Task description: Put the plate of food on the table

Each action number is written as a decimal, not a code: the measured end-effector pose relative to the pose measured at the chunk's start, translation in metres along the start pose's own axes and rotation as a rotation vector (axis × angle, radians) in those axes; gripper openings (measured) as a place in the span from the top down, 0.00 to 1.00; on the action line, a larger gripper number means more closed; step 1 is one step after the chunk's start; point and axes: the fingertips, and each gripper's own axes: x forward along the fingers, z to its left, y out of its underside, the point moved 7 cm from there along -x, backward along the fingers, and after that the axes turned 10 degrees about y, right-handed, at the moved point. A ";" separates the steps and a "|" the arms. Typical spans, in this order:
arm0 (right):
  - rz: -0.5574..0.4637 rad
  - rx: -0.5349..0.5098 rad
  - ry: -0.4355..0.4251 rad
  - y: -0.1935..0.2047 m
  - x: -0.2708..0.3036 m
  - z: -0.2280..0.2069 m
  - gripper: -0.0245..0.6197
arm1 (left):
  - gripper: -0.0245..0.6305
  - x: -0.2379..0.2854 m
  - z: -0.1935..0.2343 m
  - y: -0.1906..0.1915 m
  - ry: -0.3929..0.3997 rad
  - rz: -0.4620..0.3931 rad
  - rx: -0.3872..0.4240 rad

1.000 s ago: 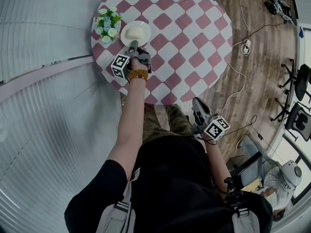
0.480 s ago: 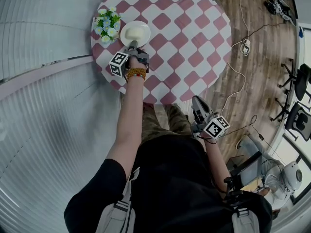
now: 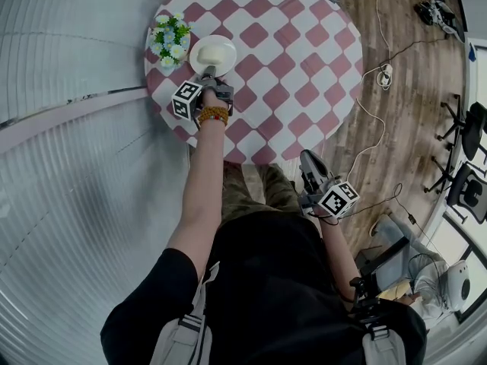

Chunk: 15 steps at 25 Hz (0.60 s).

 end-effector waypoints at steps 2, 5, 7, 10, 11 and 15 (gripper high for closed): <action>-0.001 0.001 -0.003 -0.002 0.000 0.000 0.92 | 0.93 -0.001 -0.001 0.000 -0.007 0.003 0.006; -0.005 0.003 -0.008 -0.004 0.000 0.001 0.92 | 0.93 -0.003 -0.001 0.000 -0.015 0.009 0.014; -0.009 0.004 -0.013 -0.004 0.000 0.000 0.92 | 0.93 -0.005 -0.001 0.001 -0.021 0.012 0.018; -0.013 0.003 -0.014 -0.005 -0.001 0.000 0.92 | 0.93 -0.007 -0.001 0.001 -0.035 0.020 0.031; -0.013 0.003 -0.014 -0.005 -0.001 0.000 0.92 | 0.93 -0.008 -0.001 0.001 -0.039 0.023 0.036; -0.021 0.011 -0.025 -0.008 -0.001 0.000 0.92 | 0.93 -0.011 -0.002 0.001 -0.053 0.026 0.046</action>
